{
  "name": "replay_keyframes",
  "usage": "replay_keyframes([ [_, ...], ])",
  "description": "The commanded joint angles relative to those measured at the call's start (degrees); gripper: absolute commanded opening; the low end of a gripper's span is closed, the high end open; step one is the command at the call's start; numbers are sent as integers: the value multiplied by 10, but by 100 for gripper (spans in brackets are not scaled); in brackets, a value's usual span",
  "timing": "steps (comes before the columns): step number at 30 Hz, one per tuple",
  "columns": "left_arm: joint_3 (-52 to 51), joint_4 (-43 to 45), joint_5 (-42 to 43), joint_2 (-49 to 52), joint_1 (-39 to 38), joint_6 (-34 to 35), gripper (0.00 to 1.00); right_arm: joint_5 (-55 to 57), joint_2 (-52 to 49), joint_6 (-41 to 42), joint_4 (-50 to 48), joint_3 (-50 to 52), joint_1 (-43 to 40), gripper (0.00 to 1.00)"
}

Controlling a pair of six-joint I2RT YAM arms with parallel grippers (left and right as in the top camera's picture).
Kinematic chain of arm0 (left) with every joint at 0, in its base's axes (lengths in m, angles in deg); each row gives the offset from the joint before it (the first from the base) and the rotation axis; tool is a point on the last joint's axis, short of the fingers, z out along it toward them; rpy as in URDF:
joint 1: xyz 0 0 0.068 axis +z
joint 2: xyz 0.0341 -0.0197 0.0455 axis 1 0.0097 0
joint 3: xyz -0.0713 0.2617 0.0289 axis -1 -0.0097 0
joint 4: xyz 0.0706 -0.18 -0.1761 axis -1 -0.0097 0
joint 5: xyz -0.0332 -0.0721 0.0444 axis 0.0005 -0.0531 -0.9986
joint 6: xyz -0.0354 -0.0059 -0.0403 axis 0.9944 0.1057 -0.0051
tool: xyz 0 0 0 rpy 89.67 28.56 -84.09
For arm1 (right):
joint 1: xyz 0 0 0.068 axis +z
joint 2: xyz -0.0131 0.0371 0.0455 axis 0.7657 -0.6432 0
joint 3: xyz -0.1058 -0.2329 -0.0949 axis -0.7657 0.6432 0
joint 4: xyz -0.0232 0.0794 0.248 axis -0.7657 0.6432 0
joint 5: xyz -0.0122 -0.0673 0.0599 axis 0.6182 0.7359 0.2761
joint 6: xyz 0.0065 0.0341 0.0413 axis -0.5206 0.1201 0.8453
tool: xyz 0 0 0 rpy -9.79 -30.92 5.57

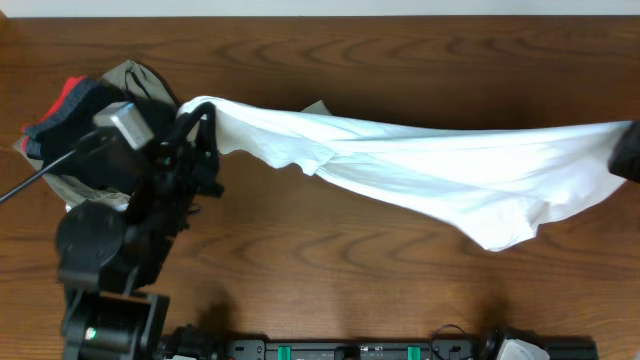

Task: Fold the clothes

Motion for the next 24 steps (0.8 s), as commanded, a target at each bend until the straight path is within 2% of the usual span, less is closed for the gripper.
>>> replay_keyframes([
  [1,25,3,-7,-15,4,-10,6,7,21,14,-2,-37,-14,1],
  [7,32,3,-20,-14,4,-10,6,31,18,14,-10,-56,-17,1],
  [13,32,-2,-39,40,4,-9,6,23,-41,14,-13,-56,-17,1],
  [19,32,4,-35,183,4,-6,6,-53,-169,-5,-6,-56,-16,1],
  [22,32,63,-35,282,4,-6,6,-91,-256,-30,-30,-56,-14,1],
  [24,38,136,-32,360,4,-5,6,-118,-318,-30,-74,-56,-13,1],
])
